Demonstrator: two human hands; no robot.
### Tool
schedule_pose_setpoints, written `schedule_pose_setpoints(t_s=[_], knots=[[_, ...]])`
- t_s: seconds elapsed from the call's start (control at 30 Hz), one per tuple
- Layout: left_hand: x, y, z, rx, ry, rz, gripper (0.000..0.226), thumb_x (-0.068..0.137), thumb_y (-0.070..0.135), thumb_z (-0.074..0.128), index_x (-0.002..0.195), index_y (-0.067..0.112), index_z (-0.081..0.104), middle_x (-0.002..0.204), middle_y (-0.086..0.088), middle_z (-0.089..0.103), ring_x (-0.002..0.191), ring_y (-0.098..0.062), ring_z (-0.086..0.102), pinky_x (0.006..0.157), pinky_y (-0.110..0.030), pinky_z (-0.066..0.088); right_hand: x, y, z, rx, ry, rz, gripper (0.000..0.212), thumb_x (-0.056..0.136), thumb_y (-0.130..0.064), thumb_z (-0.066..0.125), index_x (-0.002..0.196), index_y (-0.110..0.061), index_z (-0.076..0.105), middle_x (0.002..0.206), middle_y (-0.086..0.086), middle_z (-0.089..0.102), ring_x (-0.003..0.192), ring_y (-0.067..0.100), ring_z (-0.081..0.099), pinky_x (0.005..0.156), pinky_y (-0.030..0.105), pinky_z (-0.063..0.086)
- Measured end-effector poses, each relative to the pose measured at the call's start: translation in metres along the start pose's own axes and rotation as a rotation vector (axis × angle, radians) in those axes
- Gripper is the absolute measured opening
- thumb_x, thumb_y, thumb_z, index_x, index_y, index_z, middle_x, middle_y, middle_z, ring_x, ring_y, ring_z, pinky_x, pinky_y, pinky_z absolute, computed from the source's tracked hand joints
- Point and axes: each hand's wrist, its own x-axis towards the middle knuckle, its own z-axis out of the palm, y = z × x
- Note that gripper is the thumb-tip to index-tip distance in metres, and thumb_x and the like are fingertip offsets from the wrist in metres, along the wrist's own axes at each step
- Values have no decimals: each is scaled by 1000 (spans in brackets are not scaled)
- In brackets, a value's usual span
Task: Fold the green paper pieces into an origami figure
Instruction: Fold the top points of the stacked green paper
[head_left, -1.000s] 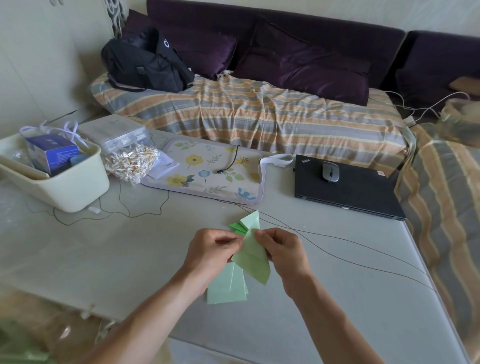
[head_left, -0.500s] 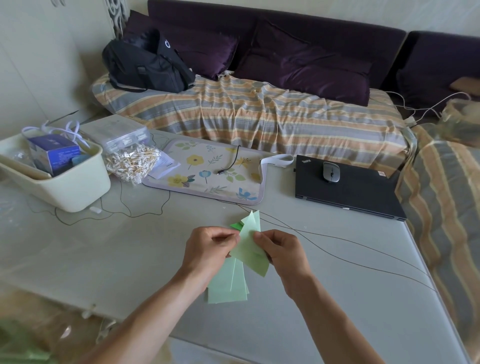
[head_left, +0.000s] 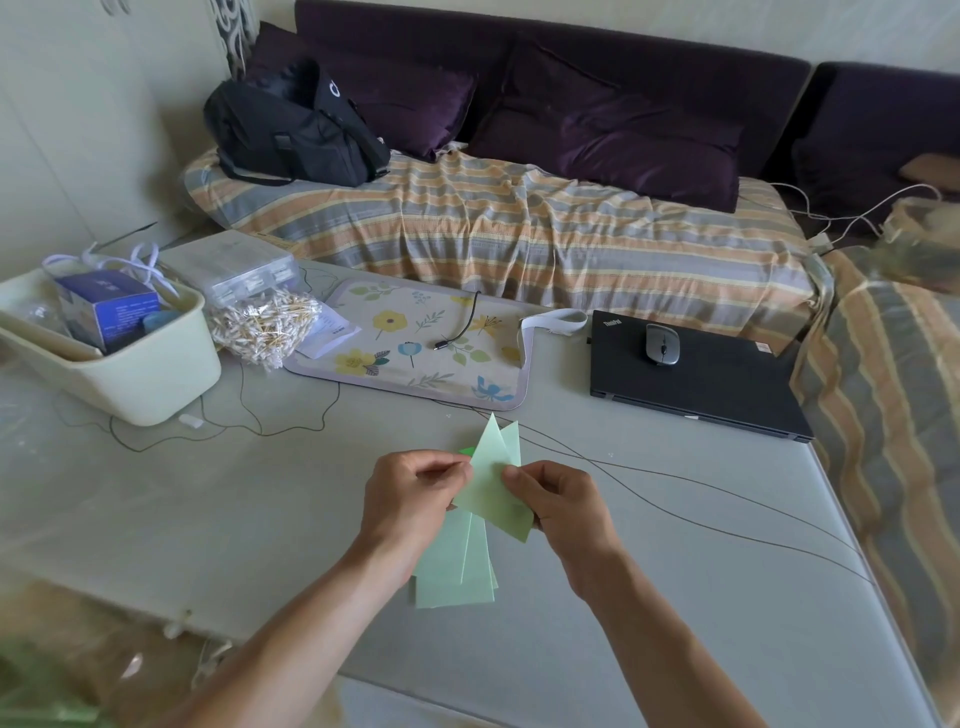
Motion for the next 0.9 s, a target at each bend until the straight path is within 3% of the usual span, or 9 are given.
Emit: schedule_pose_setpoints(t_s=[0.3,0.4,0.53,0.7,0.9], knots=[[4,-2,-2,-41,65,-1,6,85,18,78,86,23,82,75,7,77,62,0,65,66,-22,52,1,-1,0,16,-34,29,27,94,-22,70,86,4,70,79,11,67,73,21,62,79,40,61],[4,-2,-1,-45,64,-7,6,85,17,78,87,22,82,73,6,76,59,-1,63,66,-23,53,0,-1,1,-13,-20,11,25,95,-19,69,85,3,69,77,9,65,72,20,59,72,33,57],[4,-2,0,-36,72,-10,7,85,17,78,87,22,82,72,6,76,57,-1,62,66,-23,55,0,0,1,-59,2,-15,23,95,-20,68,84,1,69,72,8,62,67,20,54,71,37,50],[4,-2,-1,-45,89,-13,8,86,17,78,89,23,82,74,5,77,60,-2,64,60,-18,52,0,-2,0,-37,-13,10,25,95,-22,68,86,2,69,75,10,62,68,21,55,71,37,50],[5,-2,-2,-57,107,-53,9,85,16,77,85,23,81,72,7,75,62,-5,65,61,-20,53,0,-1,-1,-110,-16,-4,20,96,-17,66,85,-1,72,67,7,65,61,18,54,72,36,50]])
